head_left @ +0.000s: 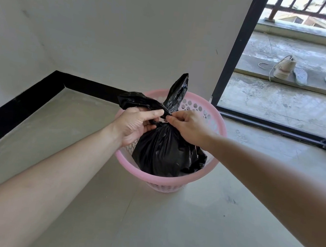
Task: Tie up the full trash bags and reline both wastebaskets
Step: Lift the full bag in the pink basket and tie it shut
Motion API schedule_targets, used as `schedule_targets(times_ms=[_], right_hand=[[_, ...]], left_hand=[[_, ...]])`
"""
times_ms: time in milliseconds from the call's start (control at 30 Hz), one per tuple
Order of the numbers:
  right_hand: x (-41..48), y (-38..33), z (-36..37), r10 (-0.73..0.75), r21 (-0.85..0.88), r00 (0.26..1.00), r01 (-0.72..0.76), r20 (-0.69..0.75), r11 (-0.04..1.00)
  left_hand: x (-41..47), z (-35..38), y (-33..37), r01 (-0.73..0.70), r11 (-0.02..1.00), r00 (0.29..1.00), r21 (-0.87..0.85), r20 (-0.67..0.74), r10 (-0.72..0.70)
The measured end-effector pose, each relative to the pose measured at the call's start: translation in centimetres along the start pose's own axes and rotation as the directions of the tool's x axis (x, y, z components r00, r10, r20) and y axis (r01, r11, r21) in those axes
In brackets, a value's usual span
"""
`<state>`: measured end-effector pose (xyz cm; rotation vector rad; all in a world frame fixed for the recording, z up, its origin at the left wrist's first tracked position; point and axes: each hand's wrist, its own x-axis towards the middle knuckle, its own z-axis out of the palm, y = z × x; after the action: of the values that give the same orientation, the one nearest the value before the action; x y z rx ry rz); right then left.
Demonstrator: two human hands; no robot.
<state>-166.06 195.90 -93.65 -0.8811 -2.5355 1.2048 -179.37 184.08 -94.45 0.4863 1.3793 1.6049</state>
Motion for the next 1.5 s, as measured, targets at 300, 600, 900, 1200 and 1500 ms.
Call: schedule_targets(times_ms=[300, 600, 900, 1200, 1500], right_hand=[[0.7, 0.0, -1.5, 0.137, 0.184, 0.962, -0.182, 0.235, 0.966], [1.2, -1.2, -1.6, 0.19, 0.772, 0.964, -0.262, 0.184, 0.579], [0.9, -1.5, -0.1, 0.36, 0.869, 0.922, -0.293, 0.146, 0.399], [1.0, -0.9, 0.0, 0.356, 0.874, 0.917, -0.316, 0.181, 0.37], [1.0, -0.7, -0.4, 0.32, 0.767, 0.946, -0.166, -0.053, 0.619]], left_hand=[[0.6, -0.5, 0.0, 0.022, 0.999, 0.999, -0.047, -0.023, -0.023], [0.2, -1.6, 0.2, 0.104, 0.993, 0.987, -0.047, 0.126, -0.097], [-0.2, -0.7, 1.0, 0.143, 0.978, 0.957, -0.152, 0.273, -0.098], [-0.4, -0.3, 0.8, 0.029, 0.99, 0.981, -0.135, 0.192, -0.003], [-0.2, -0.6, 0.7, 0.232, 0.971, 0.968, 0.064, 0.079, -0.236]])
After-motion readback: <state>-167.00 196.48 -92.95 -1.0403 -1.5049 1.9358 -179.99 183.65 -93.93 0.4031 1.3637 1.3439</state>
